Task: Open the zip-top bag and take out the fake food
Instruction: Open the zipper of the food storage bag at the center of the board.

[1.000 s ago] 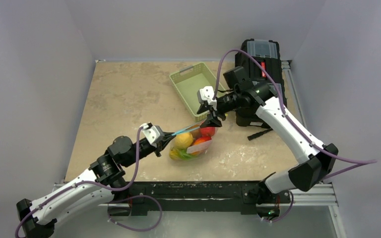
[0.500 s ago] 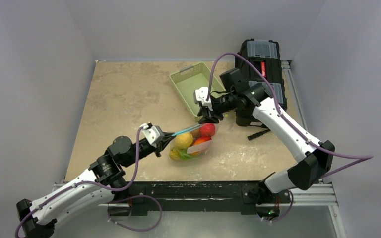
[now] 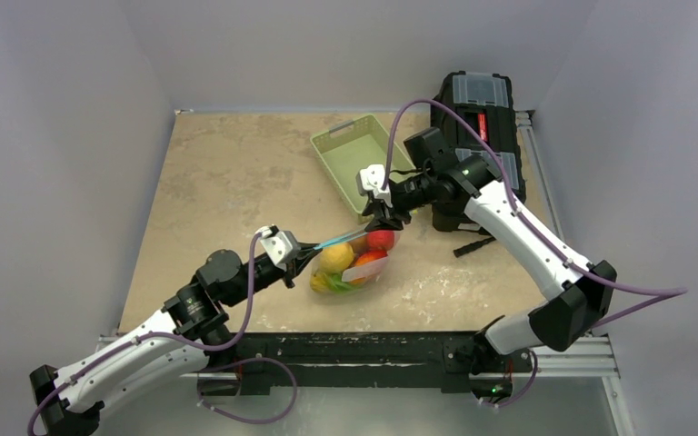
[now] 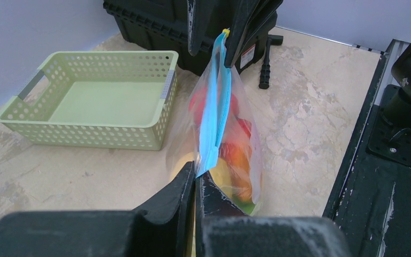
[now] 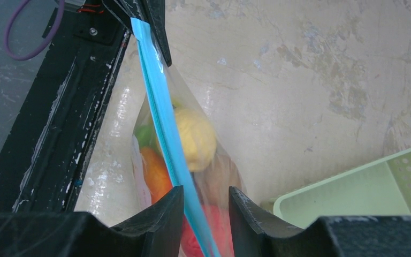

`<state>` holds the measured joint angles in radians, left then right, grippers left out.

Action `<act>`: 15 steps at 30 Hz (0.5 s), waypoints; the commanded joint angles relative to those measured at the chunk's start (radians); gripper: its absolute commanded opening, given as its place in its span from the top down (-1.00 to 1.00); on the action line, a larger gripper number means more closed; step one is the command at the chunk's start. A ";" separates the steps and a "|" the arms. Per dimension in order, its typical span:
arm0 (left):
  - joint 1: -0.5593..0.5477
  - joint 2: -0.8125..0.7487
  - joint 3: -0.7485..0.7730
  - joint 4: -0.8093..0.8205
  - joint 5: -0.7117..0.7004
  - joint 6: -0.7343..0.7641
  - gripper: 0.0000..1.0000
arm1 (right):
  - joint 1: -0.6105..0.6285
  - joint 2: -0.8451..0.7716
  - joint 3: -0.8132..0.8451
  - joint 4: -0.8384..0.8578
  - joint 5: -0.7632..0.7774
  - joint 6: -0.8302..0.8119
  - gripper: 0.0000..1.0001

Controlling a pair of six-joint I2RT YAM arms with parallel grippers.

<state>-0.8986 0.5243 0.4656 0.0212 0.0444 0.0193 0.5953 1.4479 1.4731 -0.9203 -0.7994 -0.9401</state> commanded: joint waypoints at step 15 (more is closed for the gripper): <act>0.003 -0.012 0.025 0.043 0.014 -0.011 1.00 | 0.003 -0.019 0.030 0.007 -0.007 -0.007 0.28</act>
<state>-0.8986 0.5236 0.4656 0.0200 0.0452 0.0189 0.5957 1.4334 1.4731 -0.9272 -0.8028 -0.9508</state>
